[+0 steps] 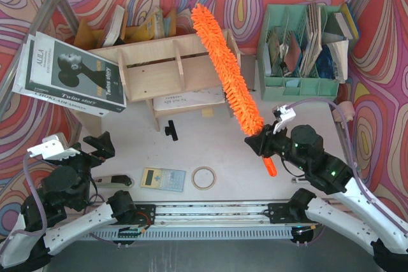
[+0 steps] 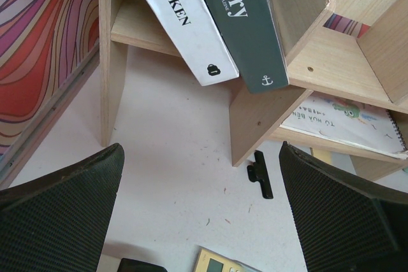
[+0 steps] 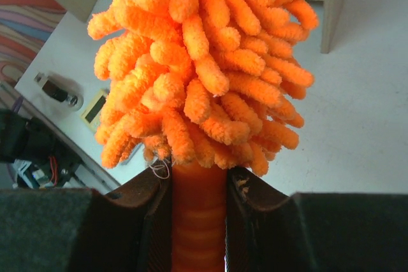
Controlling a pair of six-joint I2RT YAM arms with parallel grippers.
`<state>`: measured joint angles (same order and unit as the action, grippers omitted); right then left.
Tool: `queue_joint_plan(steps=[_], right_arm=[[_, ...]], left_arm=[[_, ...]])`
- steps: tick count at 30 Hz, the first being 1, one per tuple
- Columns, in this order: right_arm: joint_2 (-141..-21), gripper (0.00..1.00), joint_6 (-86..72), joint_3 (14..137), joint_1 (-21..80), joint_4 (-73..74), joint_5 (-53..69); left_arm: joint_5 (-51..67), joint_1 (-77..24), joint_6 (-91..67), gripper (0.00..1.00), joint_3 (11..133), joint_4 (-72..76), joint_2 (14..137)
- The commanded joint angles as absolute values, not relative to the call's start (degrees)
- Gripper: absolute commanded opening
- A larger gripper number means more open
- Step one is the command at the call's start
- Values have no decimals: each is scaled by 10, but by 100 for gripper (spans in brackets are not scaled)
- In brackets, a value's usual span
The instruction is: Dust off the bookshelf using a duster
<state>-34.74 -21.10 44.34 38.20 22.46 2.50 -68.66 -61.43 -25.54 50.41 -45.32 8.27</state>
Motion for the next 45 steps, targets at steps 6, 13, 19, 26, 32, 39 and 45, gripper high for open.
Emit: queue_joint_plan(steps=[6, 13, 19, 26, 32, 39, 45], right_arm=[[-331, 0, -244, 494, 383, 180, -180], [-373, 0, -289, 497, 383, 238, -200], [-358, 0, -242, 492, 383, 204, -165], [-375, 0, -152, 495, 383, 107, -132], [-382, 0, -72, 485, 383, -1, -44], [-430, 0, 9, 493, 383, -15, 115], [-393, 0, 36, 423, 384, -57, 145]], left_arm=[[-698, -616, -259, 99, 500, -455, 88], [-696, -616, -264, 99, 499, -458, 80], [-697, -616, -264, 98, 499, -456, 84], [-696, -616, -265, 98, 508, -463, 112], [-706, -616, -264, 99, 507, -464, 102], [-715, -616, -271, 99, 507, -471, 91], [-720, -616, -271, 99, 504, -470, 87]])
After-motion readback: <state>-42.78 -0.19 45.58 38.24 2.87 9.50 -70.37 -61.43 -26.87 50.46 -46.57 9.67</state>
